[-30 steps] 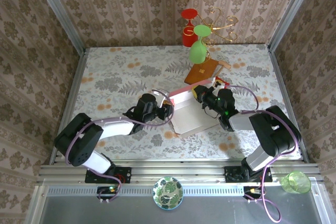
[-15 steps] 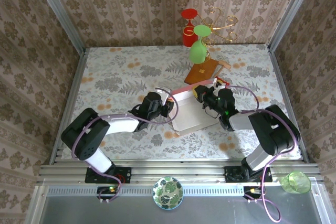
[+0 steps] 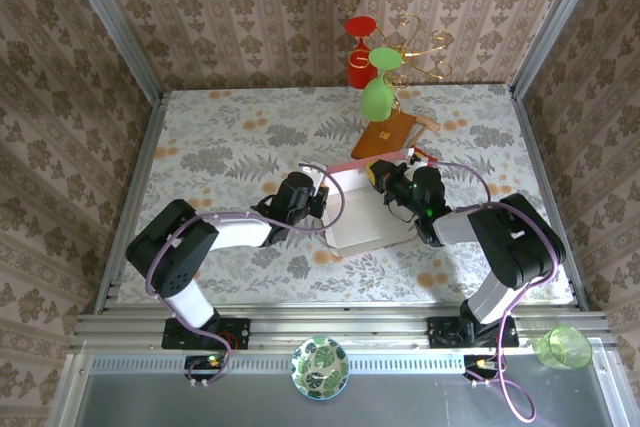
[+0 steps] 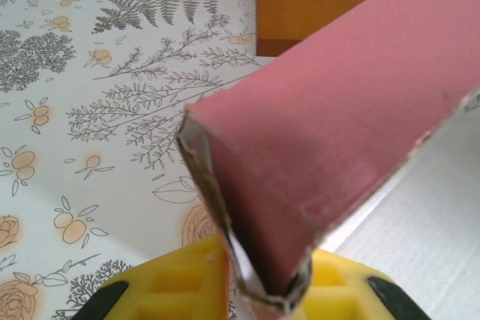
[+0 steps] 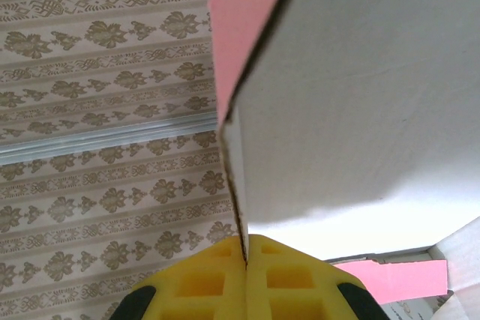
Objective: Fold the paper box
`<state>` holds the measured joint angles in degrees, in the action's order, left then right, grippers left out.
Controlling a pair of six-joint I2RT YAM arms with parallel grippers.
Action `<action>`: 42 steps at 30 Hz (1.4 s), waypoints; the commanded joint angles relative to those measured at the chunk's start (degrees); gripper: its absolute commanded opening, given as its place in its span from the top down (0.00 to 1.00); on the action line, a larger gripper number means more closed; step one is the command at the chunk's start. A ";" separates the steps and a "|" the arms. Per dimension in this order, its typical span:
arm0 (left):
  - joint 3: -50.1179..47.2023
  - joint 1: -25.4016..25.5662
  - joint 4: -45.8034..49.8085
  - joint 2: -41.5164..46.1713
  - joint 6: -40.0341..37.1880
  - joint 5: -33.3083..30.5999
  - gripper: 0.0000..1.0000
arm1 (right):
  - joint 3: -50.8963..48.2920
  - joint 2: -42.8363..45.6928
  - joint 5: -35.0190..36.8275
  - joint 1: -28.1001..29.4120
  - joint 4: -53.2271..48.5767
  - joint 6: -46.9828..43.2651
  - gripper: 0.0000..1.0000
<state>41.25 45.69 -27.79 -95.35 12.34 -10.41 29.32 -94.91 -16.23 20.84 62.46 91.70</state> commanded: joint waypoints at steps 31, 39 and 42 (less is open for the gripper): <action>6.40 4.34 7.37 -3.55 -5.36 -10.69 1.00 | 2.00 1.34 11.04 4.04 -6.96 3.87 0.93; 7.22 4.26 7.73 -4.96 -5.98 -9.05 0.88 | 0.69 -1.62 7.97 3.67 -4.92 2.34 1.00; 7.54 4.02 7.82 -5.87 -6.44 -9.43 0.85 | 0.26 -1.16 8.32 3.67 -5.57 2.26 1.00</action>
<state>47.42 49.47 -22.26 -99.20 8.12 -20.01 31.07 -94.89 -7.49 24.43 58.67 95.15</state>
